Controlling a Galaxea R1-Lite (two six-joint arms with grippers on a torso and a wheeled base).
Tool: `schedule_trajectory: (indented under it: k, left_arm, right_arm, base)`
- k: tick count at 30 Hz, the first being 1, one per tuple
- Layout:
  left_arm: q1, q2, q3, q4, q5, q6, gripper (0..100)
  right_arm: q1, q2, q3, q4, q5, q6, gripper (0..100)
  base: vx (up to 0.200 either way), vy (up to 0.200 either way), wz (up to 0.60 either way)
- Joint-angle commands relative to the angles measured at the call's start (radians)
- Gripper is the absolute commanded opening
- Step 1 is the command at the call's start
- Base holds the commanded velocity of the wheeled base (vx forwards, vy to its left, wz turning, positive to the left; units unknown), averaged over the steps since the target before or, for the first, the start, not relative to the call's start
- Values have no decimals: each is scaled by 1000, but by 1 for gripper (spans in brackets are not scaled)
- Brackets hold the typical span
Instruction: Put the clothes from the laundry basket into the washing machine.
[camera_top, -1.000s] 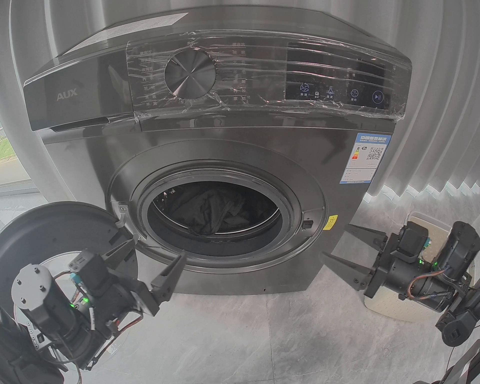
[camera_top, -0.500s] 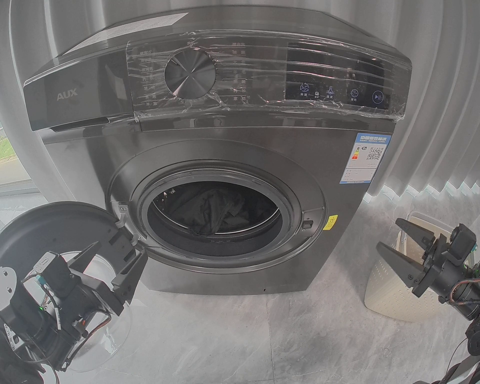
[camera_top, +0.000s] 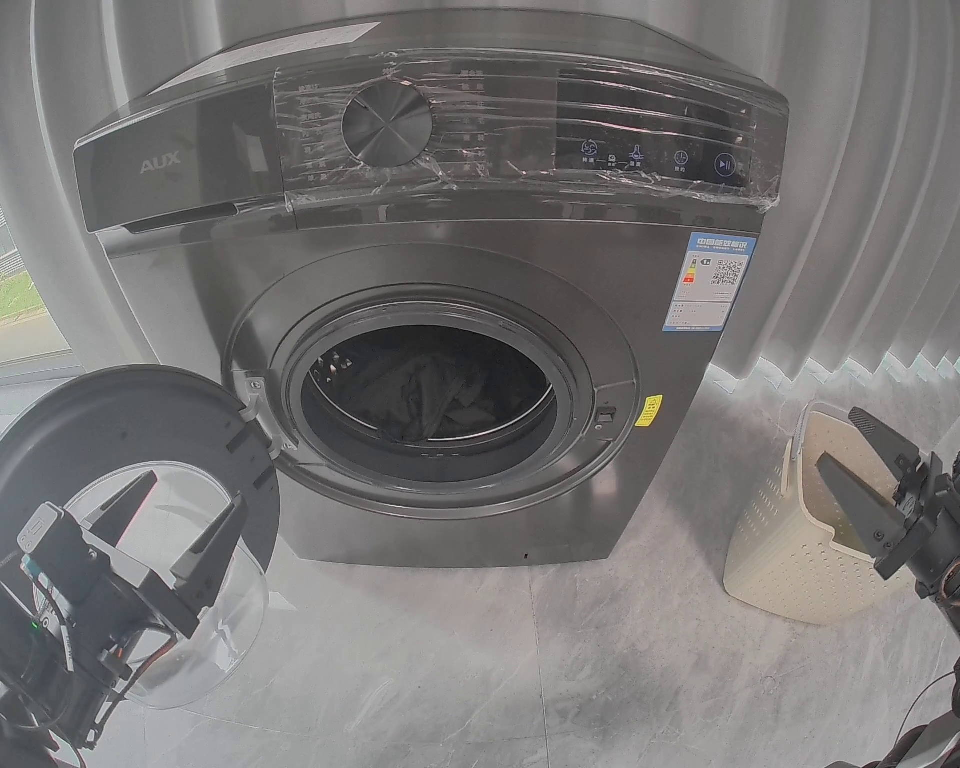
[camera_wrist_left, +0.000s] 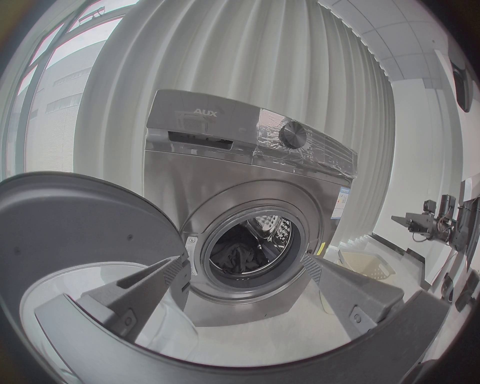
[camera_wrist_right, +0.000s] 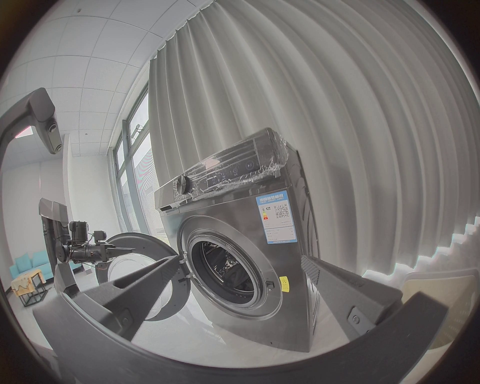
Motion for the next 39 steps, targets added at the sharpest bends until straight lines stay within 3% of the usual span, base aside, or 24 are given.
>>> schedule_trajectory:
  k: [1,4,10,12,14,15,20,25,29,31,33,35,37,38,39]
  left_arm:
    - [0,-151,17,109,0,34,100]
    - [0,-220,17,212,1,45,100]
    - [20,-390,16,385,1,37,100]
    - [66,-474,16,481,-2,50,100]
    - [92,-510,13,520,-5,51,100]
    - [122,-572,11,586,-5,53,100]
    - [183,-714,-6,744,-2,65,100]
    - [197,-833,-1,876,-5,45,100]
    - [220,-881,8,919,-14,30,100]
    - [238,-893,11,922,-20,22,100]
    - [255,-911,17,936,-23,22,100]
    - [272,-939,13,982,-23,22,100]
    - [286,-951,16,1004,-25,22,100]
    - [309,-976,17,1034,-35,20,100]
    - [318,-994,17,1050,-45,20,100]
  right_arm:
    - [-34,-60,18,6,-2,-5,100]
    - [-34,-113,18,51,0,-25,100]
    - [-36,-296,18,315,0,-101,100]
    - [-73,-408,18,439,1,-134,100]
    - [-113,-452,18,486,5,-141,100]
    - [-169,-529,18,568,8,-152,100]
    - [-205,-730,18,790,21,-163,100]
    - [-217,-1028,18,1057,24,-164,100]
    - [-212,-1189,18,1256,23,-164,100]
    - [-212,-1195,18,1295,18,-163,100]
    - [-214,-1190,18,1306,6,-163,100]
    - [-214,-1190,18,1352,-45,-163,100]
    - [-214,-1190,18,1399,-101,-161,100]
    - [-214,-1190,18,1454,-183,-163,100]
    - [-214,-1190,18,1462,-204,-161,100]
  base:
    - [0,0,0]
    - [-200,0,0]
    - [-100,0,0]
    - [0,0,0]
    - [0,0,0]
    - [0,0,0]
    - [-160,0,0]
    - [-200,0,0]
    - [0,0,0]
    - [0,0,0]
    - [0,0,0]
    - [-200,0,0]
    - [-200,0,0]
    - [-200,0,0]
    - [-200,0,0]
